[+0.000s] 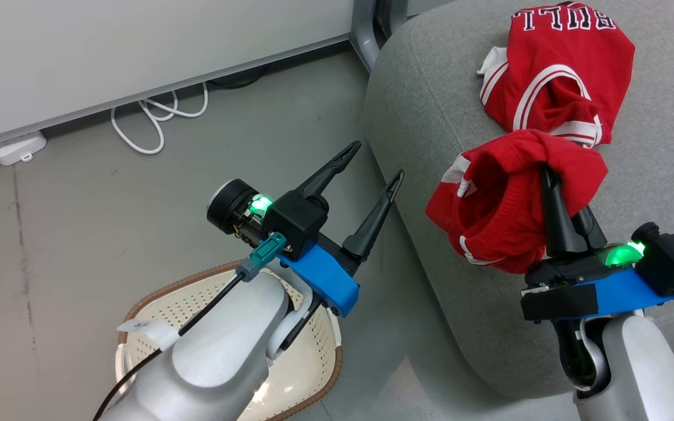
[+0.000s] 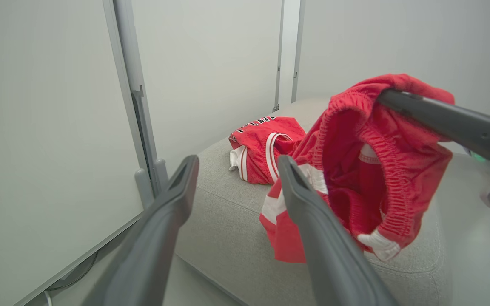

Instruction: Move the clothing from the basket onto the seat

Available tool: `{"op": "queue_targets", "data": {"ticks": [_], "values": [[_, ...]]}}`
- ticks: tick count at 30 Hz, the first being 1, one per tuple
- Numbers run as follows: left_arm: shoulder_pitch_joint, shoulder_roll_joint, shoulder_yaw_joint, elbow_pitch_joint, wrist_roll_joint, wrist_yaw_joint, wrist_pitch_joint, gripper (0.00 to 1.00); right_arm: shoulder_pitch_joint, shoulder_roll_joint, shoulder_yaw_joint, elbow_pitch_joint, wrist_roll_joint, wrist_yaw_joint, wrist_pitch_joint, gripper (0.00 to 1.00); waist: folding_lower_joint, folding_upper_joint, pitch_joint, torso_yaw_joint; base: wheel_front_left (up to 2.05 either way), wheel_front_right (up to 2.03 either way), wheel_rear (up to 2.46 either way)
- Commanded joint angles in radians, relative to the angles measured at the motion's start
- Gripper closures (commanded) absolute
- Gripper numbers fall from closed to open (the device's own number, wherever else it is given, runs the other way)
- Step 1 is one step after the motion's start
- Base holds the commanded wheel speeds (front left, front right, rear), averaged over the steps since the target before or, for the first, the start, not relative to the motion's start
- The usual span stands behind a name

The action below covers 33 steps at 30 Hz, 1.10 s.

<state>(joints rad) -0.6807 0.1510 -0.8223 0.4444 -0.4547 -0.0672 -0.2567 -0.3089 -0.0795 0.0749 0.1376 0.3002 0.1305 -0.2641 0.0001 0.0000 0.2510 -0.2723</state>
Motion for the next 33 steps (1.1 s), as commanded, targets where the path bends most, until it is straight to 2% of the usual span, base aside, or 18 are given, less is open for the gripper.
{"op": "queue_targets", "data": {"ticks": [1,10,19,26,28,29,30,33], "values": [[-0.009,0.001,0.001,0.000,0.007,0.005,-0.003,0.00,0.008,0.001,-0.006,-0.013,0.000,0.001,0.000,1.00,-0.0001,0.0000,0.002,-0.004,0.00,0.00,0.00],[-0.020,0.010,0.001,-0.013,0.014,0.011,-0.005,0.00,-0.076,-0.008,-0.049,-0.069,-0.012,0.001,0.000,1.00,-0.0001,0.0000,0.038,0.003,0.00,0.00,0.00],[-0.076,0.032,0.013,-0.036,0.031,0.023,0.003,0.00,-0.344,-0.101,-0.172,-0.106,-0.037,0.001,0.000,1.00,-0.0001,0.0000,0.156,0.038,0.00,0.00,0.00],[-0.128,0.058,0.011,-0.063,0.054,0.028,0.021,0.00,-0.576,-0.227,-0.317,-0.042,-0.055,0.001,0.000,1.00,-0.0001,0.0000,0.263,0.061,0.00,0.00,0.00],[-0.144,0.059,0.011,-0.074,0.062,0.031,0.025,0.00,-0.634,-0.278,-0.354,-0.006,-0.051,0.001,0.000,1.00,-0.0001,0.0000,0.296,0.070,0.00,0.00,0.00],[-0.171,0.066,0.009,-0.086,0.072,0.032,0.031,0.00,-0.725,-0.365,-0.408,0.062,-0.053,0.001,0.000,1.00,-0.0001,0.0000,0.353,0.084,0.00,0.00,0.00],[-0.181,0.068,0.006,-0.091,0.076,0.033,0.033,0.00,-0.754,-0.405,-0.425,0.107,-0.060,0.001,0.000,1.00,-0.0001,0.0000,0.378,0.090,0.00,0.00,0.00],[-0.195,0.069,0.003,-0.097,0.079,0.034,0.036,0.00,-0.769,-0.441,-0.438,0.178,-0.062,0.001,0.000,1.00,-0.0001,0.0000,0.409,0.097,0.00,0.00,0.00]]}}
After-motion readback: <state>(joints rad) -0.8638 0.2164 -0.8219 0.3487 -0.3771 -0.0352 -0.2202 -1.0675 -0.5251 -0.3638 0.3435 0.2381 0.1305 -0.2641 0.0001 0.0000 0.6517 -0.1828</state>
